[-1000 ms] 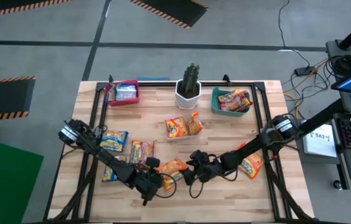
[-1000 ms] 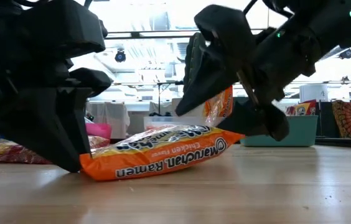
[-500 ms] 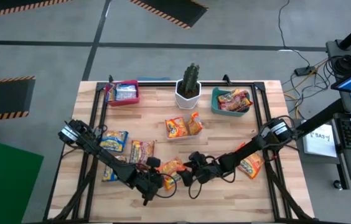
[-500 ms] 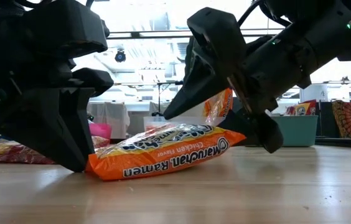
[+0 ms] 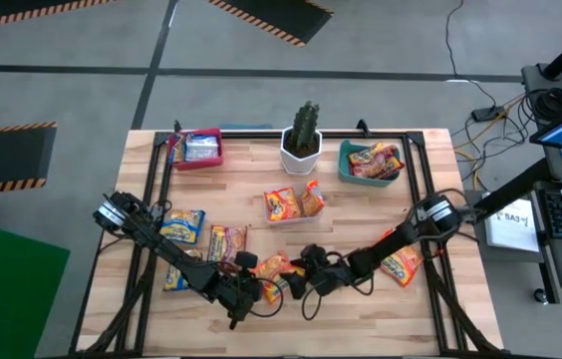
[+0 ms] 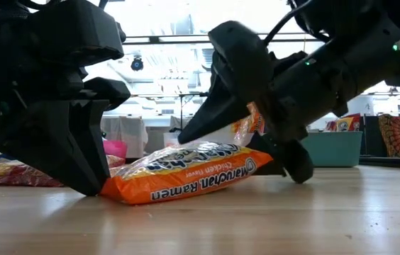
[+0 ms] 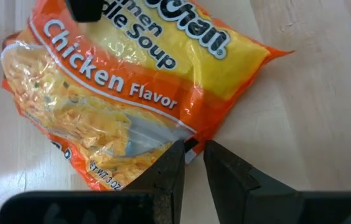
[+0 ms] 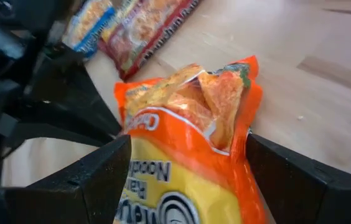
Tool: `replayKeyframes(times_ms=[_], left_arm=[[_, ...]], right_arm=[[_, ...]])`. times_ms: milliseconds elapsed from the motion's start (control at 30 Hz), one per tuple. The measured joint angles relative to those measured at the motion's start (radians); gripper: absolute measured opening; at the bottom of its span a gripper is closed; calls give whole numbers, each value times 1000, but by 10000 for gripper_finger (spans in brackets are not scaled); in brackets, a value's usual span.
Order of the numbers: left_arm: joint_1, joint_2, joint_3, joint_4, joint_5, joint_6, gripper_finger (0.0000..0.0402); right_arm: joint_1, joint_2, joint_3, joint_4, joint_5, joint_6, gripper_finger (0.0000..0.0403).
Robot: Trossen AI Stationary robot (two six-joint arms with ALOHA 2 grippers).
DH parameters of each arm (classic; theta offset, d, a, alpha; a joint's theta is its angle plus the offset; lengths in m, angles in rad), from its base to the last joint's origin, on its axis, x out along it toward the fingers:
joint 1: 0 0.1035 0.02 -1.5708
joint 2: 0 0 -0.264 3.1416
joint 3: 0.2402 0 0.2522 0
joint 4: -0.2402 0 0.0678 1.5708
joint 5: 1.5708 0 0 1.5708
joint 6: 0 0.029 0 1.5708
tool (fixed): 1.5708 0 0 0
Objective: Sort Maruchan noodles
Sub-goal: Put the orange noodle pack into the transparent bin
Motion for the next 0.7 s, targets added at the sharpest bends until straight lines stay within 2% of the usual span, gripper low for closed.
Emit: replayKeyframes(times_ms=[167,300,700], left_arm=[[0,0,0,3,2,29,52],[1,1,0,5,3,56,52],[1,1,-1,11,-12,76,52]], right_arm=[[1,43,0,74,17,-20,295],[1,33,0,78,16,-23,269],[-1,9,-1,85,-7,-25,115]])
